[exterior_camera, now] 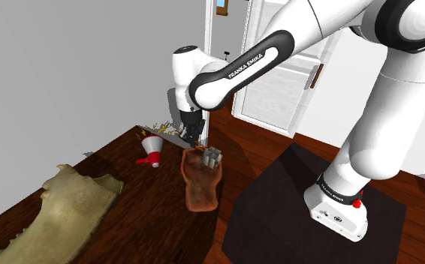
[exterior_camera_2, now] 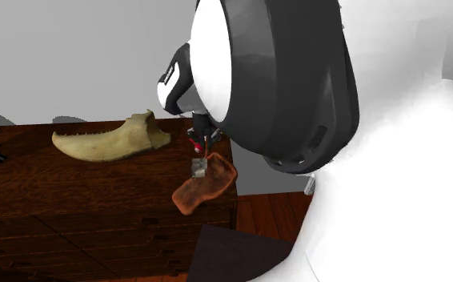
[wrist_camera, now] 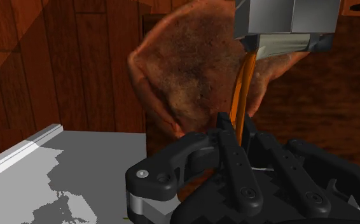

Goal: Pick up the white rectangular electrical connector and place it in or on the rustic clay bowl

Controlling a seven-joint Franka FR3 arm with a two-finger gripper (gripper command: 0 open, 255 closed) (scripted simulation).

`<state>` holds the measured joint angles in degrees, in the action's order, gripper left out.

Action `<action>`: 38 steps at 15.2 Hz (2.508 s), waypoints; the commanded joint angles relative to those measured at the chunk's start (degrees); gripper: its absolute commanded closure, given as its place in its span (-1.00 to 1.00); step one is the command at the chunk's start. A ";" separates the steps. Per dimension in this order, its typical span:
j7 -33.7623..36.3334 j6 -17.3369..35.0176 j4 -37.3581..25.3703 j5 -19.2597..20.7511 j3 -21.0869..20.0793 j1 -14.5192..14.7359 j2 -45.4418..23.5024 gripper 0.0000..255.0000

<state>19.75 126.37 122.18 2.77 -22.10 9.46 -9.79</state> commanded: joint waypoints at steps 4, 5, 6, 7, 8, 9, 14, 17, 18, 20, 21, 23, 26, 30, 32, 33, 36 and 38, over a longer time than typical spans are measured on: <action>-1.78 4.23 7.48 -1.40 0.16 -0.98 3.52 1.00; -1.58 4.96 7.69 -1.11 0.21 -0.94 2.95 1.00; -1.38 5.69 7.88 -0.81 0.26 -0.89 2.37 1.00; -1.17 6.42 8.07 -0.50 0.33 -0.84 1.79 1.00; -0.96 7.14 8.24 -0.18 0.40 -0.79 1.19 1.00; -0.74 7.86 8.40 0.15 0.48 -0.73 0.58 1.00; 0.46 11.40 8.99 1.94 1.02 -0.34 -2.61 1.00; 0.66 11.94 9.05 2.24 1.14 -0.26 -3.13 1.00; 0.66 11.94 9.05 2.24 1.14 -0.26 -3.13 1.00; 0.66 11.94 9.05 2.24 1.14 -0.26 -3.13 1.00; 0.66 11.94 9.05 2.24 1.14 -0.26 -3.13 1.00; 0.66 11.94 9.05 2.24 1.14 -0.26 -3.13 1.00; 0.66 11.94 9.05 2.24 1.14 -0.26 -3.13 -1.00; 0.06 10.13 8.59 1.39 0.82 -0.50 -1.66 -1.00; -1.01 6.44 7.43 -0.13 0.36 -0.89 1.07 -1.00; -1.39 4.97 6.89 -0.67 0.24 -1.00 2.07 -1.00; -1.40 4.97 6.89 -0.67 0.26 -0.98 2.07 -1.00; -1.40 4.97 6.89 -0.67 0.26 -0.98 2.07 -1.00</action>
<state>18.36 131.39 129.07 2.12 -21.83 8.48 -7.76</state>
